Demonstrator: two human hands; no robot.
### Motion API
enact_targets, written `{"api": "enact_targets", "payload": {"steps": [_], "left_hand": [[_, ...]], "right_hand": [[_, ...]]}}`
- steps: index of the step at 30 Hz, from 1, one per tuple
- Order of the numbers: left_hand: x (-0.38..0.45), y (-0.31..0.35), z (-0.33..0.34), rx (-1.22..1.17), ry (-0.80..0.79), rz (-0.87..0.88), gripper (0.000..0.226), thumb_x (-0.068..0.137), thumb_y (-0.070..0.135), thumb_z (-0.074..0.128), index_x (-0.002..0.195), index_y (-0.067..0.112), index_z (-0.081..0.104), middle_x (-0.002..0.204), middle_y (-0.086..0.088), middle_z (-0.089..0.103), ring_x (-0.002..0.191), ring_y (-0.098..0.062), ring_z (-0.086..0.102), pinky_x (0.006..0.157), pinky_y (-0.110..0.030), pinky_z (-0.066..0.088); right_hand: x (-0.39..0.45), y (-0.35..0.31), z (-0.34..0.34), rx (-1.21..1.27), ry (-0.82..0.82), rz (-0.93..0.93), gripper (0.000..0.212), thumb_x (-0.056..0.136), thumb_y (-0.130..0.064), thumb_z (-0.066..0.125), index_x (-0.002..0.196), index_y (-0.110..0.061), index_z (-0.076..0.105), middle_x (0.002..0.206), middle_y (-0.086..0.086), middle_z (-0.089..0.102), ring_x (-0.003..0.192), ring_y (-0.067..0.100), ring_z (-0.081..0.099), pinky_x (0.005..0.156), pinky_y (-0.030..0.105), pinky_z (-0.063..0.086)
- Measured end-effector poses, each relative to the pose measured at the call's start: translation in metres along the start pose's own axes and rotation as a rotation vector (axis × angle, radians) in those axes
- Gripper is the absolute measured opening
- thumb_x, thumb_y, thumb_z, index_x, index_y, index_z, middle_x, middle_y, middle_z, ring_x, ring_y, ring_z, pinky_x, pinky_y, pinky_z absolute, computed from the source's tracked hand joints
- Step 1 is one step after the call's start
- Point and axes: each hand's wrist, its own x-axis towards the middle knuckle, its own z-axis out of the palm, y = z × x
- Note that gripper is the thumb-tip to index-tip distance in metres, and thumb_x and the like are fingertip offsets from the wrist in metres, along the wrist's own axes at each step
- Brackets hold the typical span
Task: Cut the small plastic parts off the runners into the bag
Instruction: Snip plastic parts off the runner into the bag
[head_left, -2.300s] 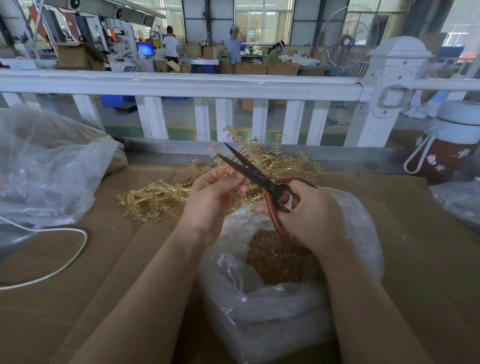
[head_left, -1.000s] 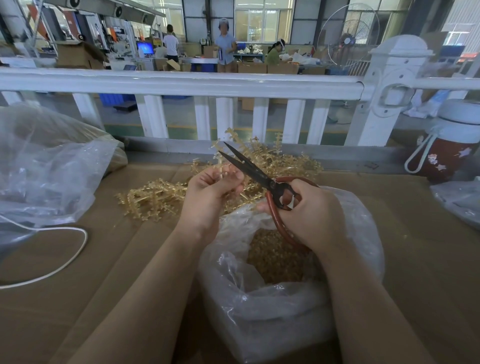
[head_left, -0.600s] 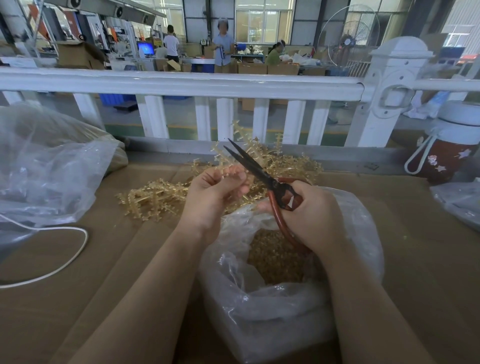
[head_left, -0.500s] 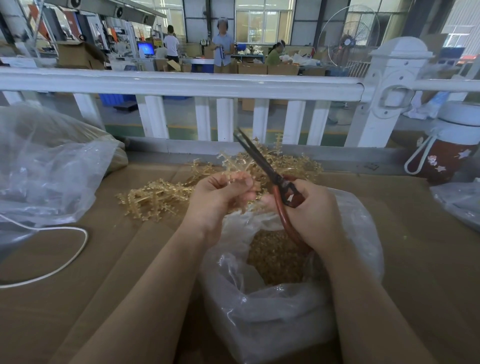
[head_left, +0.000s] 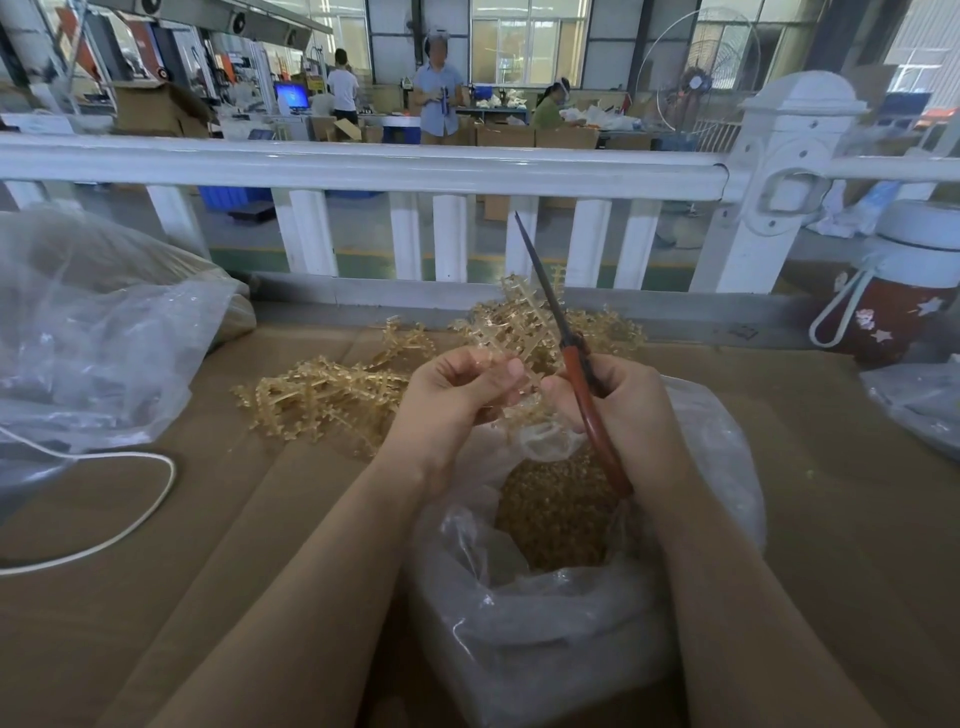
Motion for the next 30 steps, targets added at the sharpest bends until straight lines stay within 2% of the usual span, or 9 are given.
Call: {"api": "enact_targets", "payload": {"steps": [2,4,7,11,14,17,19,23,30], "left_hand": [[0.000,0.001,-0.001,-0.004,0.023,0.025,0.021,0.073,0.019,0.077,0.088,0.006,0.073,0.076,-0.005,0.071,0.065,-0.008,0.065,0.063,-0.018,0.052],[0.001,0.002,-0.001,0.011,0.046,0.043,0.009,0.079,0.013,0.075,0.086,0.008,0.073,0.074,-0.004,0.071,0.065,-0.009,0.064,0.065,-0.018,0.052],[0.001,0.003,-0.003,0.023,0.101,0.087,0.006,0.085,0.006,0.073,0.084,0.012,0.072,0.073,-0.002,0.071,0.065,-0.011,0.064,0.066,-0.020,0.052],[0.000,0.007,-0.007,0.022,0.107,0.130,0.006,0.089,0.007,0.068,0.087,0.012,0.070,0.070,0.000,0.068,0.060,-0.009,0.059,0.058,-0.019,0.049],[0.001,0.007,-0.007,0.009,0.114,0.146,0.006,0.089,0.008,0.066,0.088,0.012,0.070,0.070,0.002,0.068,0.061,-0.009,0.059,0.062,-0.020,0.049],[0.001,0.008,-0.005,-0.026,0.108,0.159,0.009,0.084,0.012,0.068,0.079,0.016,0.072,0.069,0.001,0.067,0.066,-0.013,0.056,0.070,-0.027,0.045],[0.000,0.009,-0.005,-0.048,0.084,0.162,0.011,0.079,0.017,0.068,0.070,0.021,0.075,0.069,0.004,0.067,0.068,-0.011,0.057,0.072,-0.023,0.046],[-0.001,0.010,-0.008,-0.064,0.081,0.151,0.014,0.077,0.016,0.068,0.067,0.022,0.075,0.069,0.005,0.066,0.067,-0.008,0.055,0.070,-0.022,0.044],[-0.002,0.010,-0.007,-0.108,0.078,0.092,0.007,0.067,0.015,0.071,0.070,0.018,0.077,0.071,0.002,0.071,0.068,-0.008,0.062,0.062,-0.016,0.048]], "right_hand": [[0.000,0.000,0.000,-0.002,-0.009,0.003,0.016,0.084,-0.027,0.081,0.073,-0.022,0.071,0.062,-0.010,0.067,0.058,0.002,0.061,0.061,0.022,0.051],[0.000,0.000,0.001,0.001,-0.010,0.012,0.019,0.080,-0.033,0.084,0.072,-0.022,0.071,0.064,-0.009,0.068,0.059,0.003,0.063,0.061,0.023,0.050],[0.000,0.003,0.001,-0.043,-0.005,-0.008,0.035,0.069,-0.058,0.085,0.079,-0.027,0.070,0.069,-0.014,0.069,0.065,0.000,0.064,0.065,0.026,0.051],[-0.003,0.006,0.004,-0.200,0.014,-0.052,0.051,0.057,-0.086,0.066,0.088,-0.045,0.063,0.086,-0.030,0.067,0.081,-0.009,0.062,0.066,0.024,0.045],[-0.003,0.006,0.004,-0.302,-0.018,-0.081,0.067,0.052,-0.101,0.051,0.092,-0.047,0.058,0.095,-0.038,0.062,0.088,-0.013,0.058,0.067,0.022,0.044],[-0.003,0.010,0.004,-0.410,-0.034,-0.095,0.068,0.054,-0.100,0.051,0.092,-0.044,0.056,0.090,-0.027,0.063,0.081,-0.004,0.060,0.065,0.025,0.046],[-0.003,0.012,0.004,-0.459,-0.052,-0.093,0.065,0.058,-0.096,0.055,0.095,-0.043,0.056,0.088,-0.022,0.064,0.084,-0.002,0.060,0.070,0.028,0.051],[-0.002,0.014,0.003,-0.514,-0.080,-0.108,0.062,0.060,-0.092,0.058,0.097,-0.042,0.055,0.094,-0.022,0.065,0.088,-0.004,0.059,0.070,0.025,0.050],[-0.003,0.011,0.004,-0.558,-0.016,-0.159,0.065,0.060,-0.093,0.055,0.090,-0.035,0.057,0.083,-0.017,0.066,0.079,0.001,0.062,0.071,0.034,0.058]]}}
